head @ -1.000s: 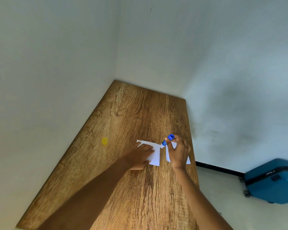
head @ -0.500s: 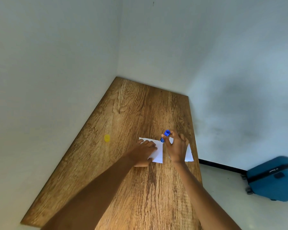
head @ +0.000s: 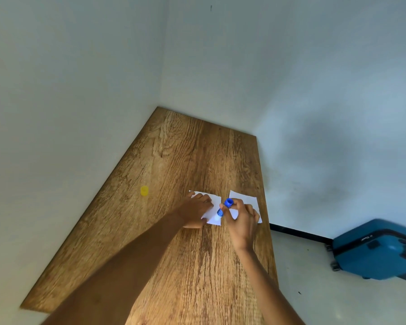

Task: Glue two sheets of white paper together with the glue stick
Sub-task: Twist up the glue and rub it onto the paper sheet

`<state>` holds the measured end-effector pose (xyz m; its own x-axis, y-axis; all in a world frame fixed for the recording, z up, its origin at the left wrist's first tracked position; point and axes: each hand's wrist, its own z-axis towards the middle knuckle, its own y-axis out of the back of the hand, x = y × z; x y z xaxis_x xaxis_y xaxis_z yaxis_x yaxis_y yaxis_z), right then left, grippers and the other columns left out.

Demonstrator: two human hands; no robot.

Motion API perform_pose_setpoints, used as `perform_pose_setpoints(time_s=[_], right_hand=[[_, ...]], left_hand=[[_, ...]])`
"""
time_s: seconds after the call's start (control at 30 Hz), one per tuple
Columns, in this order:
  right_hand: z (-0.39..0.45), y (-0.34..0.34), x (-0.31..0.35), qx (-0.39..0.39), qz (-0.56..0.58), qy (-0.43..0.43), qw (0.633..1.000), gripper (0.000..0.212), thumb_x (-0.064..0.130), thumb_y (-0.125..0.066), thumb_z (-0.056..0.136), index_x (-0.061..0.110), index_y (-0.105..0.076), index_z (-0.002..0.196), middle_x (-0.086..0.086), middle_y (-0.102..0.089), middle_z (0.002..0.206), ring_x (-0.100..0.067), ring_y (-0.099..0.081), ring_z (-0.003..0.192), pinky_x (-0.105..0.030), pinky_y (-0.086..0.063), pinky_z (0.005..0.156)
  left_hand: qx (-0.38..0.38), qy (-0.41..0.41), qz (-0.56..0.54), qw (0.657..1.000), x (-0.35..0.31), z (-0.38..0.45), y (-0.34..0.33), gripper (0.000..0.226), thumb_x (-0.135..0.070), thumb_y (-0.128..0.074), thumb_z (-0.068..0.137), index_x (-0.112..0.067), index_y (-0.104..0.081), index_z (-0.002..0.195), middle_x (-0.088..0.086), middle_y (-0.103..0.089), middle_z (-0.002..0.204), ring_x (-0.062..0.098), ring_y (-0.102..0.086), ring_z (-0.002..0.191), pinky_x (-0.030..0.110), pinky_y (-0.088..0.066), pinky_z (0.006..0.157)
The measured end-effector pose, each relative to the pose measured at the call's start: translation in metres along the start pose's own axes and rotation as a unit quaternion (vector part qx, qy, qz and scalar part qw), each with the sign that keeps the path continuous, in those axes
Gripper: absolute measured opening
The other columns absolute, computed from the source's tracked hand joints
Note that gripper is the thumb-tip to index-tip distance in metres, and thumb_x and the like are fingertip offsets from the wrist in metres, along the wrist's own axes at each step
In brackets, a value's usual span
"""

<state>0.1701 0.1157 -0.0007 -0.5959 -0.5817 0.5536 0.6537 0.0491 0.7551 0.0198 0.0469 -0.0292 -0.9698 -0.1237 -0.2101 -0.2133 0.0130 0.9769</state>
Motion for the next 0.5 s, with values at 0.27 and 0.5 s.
perform_pose_setpoints(time_s=[0.27,0.5], right_hand=[[-0.015,0.019,0.01,-0.057,0.159,-0.052,0.984,0.019,0.021,-0.073,0.078,0.011,-0.067,0.093,-0.005,-0.068,0.087,-0.02,-0.06,0.077,-0.024,-0.048,0.064],[0.004,0.006,0.041,-0.059,0.334,-0.157,0.927,0.011,0.015,-0.066,0.082,0.019,-0.055,0.085,0.012,-0.061,0.076,-0.004,-0.058,0.071,-0.002,-0.042,0.054]], left_hand=[[0.023,0.001,0.023,0.999,-0.002,-0.004,0.002,0.053,-0.031,-0.043,0.091,-0.013,-0.03,0.14,0.009,-0.029,0.147,0.025,-0.023,0.137,0.049,-0.011,0.116],[0.0,0.007,-0.023,1.0,0.01,-0.026,0.016,0.048,-0.023,-0.035,0.096,-0.011,-0.027,0.142,0.007,-0.03,0.146,0.019,-0.019,0.139,0.047,0.005,0.117]])
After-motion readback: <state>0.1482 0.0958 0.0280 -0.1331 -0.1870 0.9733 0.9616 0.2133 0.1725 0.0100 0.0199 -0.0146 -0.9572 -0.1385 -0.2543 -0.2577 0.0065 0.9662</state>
